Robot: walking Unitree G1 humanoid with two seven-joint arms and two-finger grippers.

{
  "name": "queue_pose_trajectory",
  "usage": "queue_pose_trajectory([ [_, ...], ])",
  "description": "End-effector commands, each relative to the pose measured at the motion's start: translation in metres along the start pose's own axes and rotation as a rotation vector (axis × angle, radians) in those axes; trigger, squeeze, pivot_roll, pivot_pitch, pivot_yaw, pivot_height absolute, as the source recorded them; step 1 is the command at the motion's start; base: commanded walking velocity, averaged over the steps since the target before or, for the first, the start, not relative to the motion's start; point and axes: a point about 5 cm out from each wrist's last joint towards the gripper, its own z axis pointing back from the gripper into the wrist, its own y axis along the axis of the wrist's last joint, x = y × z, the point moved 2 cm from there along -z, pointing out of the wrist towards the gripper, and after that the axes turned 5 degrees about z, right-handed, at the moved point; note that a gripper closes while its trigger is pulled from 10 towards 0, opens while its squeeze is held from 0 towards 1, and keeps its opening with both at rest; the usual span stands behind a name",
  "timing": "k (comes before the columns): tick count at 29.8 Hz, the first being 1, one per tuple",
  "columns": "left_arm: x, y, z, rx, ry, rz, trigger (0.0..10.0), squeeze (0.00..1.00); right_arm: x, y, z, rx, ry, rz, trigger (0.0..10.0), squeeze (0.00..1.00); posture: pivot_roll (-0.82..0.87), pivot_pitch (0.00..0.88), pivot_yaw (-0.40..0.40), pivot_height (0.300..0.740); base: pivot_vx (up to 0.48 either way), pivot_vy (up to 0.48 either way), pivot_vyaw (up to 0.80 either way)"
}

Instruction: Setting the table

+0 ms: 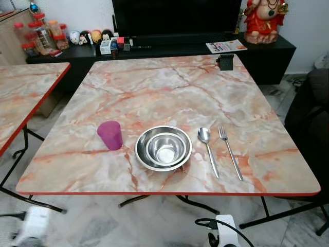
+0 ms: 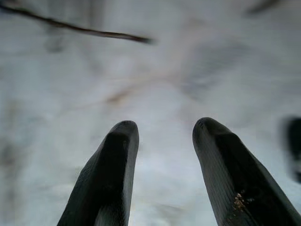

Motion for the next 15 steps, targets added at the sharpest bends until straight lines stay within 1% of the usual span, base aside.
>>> queue_pose_trajectory([
  [1, 0.022, -0.003, 0.001, -0.009, -0.106, 0.011, 10.0, 0.0, 0.002, -0.003, 0.0, -0.016, -0.01, -0.022, 10.0, 0.0, 0.01, 0.0, 0.07, 0.74, 0.0, 0.0, 0.0],
  [3, 0.04, -0.005, 0.003, -0.013, -0.165, 0.014, 10.0, 0.0, 0.003, -0.003, 0.0, -0.016, -0.015, -0.024, 10.0, 0.0, 0.0, 0.0, 0.068, 0.74, 0.0, 0.0, 0.0],
  [4, 0.046, -0.005, 0.003, -0.013, -0.185, 0.014, 10.0, 0.0, 0.004, -0.003, 0.0, -0.016, -0.016, -0.025, 10.0, 0.0, 0.0, 0.0, 0.068, 0.74, 0.0, 0.0, 0.0],
  [5, 0.059, -0.005, 0.005, -0.009, -0.217, 0.044, 10.0, 0.0, 0.006, -0.003, 0.0, -0.016, -0.02, -0.027, 10.0, 0.0, 0.0, 0.0, 0.065, 0.74, 0.0, 0.0, 0.0],
  [6, 0.059, -0.005, 0.005, -0.009, -0.217, 0.044, 10.0, 0.0, 0.006, -0.003, 0.0, -0.016, -0.02, -0.027, 10.0, 0.0, 0.0, 0.0, 0.065, 0.74, 0.0, 0.0, 0.0],
  [8, 0.074, 0.001, 0.007, 0.009, -0.259, 0.106, 10.0, 0.0, 0.009, -0.002, 0.0, -0.014, -0.027, -0.03, 10.0, 0.0, -0.01, 0.0, 0.06, 0.74, 0.0, 0.0, 0.0],
  [10, 0.077, 0.002, 0.007, 0.015, -0.267, 0.115, 10.0, 0.0, 0.009, -0.002, 0.0, -0.014, -0.028, -0.031, 10.0, 0.0, -0.01, 0.0, 0.06, 0.74, 0.0, 0.0, 0.0],
  [11, 0.084, 0.003, 0.009, 0.011, -0.286, 0.158, 10.0, 0.0, 0.011, -0.001, 0.0, -0.012, -0.029, -0.031, 10.0, 0.0, -0.02, 0.0, 0.05, 0.74, 0.0, 0.0, 0.0],
  [13, 0.098, 0.003, 0.012, 0.0, -0.312, 0.217, 10.0, 0.0, 0.014, 0.001, 0.0, -0.007, -0.034, -0.034, 10.0, 0.0, -0.03, 0.0, 0.046, 0.74, 0.0, 0.0, 0.0],
  [15, 0.101, 0.001, 0.013, -0.004, -0.312, 0.201, 10.0, 0.0, 0.015, 0.002, 0.0, -0.003, -0.036, -0.038, 10.0, 0.0, -0.04, 0.0, 0.044, 0.74, 0.0, 0.0, 0.0],
])
